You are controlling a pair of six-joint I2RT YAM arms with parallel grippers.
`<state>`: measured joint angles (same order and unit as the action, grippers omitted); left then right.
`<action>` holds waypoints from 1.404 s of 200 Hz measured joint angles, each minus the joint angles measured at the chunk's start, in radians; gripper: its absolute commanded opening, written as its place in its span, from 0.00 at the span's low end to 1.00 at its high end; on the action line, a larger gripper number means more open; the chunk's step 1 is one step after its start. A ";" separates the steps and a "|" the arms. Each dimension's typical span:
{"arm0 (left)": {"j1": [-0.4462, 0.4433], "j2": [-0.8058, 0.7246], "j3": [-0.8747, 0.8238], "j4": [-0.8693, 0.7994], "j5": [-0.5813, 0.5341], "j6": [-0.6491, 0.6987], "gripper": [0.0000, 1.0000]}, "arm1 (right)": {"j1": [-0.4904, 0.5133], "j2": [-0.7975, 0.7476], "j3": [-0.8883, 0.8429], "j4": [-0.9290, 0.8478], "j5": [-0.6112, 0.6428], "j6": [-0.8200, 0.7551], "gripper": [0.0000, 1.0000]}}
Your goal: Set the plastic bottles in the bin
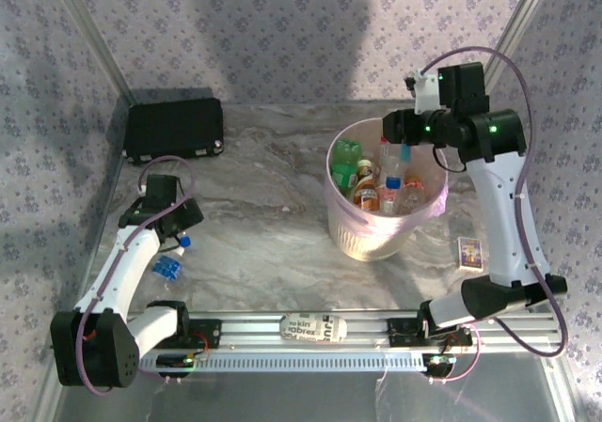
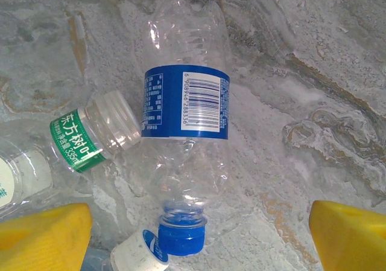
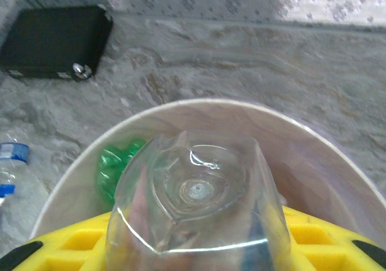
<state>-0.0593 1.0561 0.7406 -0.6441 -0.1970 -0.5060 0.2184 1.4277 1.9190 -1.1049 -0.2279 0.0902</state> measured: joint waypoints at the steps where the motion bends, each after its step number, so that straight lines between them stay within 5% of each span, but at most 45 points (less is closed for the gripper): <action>1: 0.000 0.000 0.000 0.000 0.000 0.000 0.92 | 0.001 -0.002 -0.003 0.004 0.000 0.001 0.48; 65: 0.001 -0.017 -0.002 0.021 0.003 0.000 0.92 | 0.014 -0.032 -0.117 0.365 0.058 0.059 0.47; 146: 0.013 -0.021 -0.011 0.040 0.021 0.000 0.92 | 0.049 0.005 -0.330 0.551 0.072 0.048 0.50; 236: 0.014 -0.021 -0.015 0.054 0.039 0.000 0.92 | 0.016 -0.211 -0.505 0.532 0.087 0.069 0.82; 254: 0.014 -0.021 -0.021 0.058 0.047 0.000 0.92 | 0.003 -0.237 -0.492 0.492 0.087 0.071 0.78; 281: 0.014 -0.020 -0.024 0.061 0.051 0.000 0.92 | -0.010 -0.208 -0.397 0.434 0.088 0.069 0.57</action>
<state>-0.0456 1.0359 0.7170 -0.5831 -0.1459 -0.5064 0.2089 1.2201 1.5219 -0.6708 -0.1402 0.1589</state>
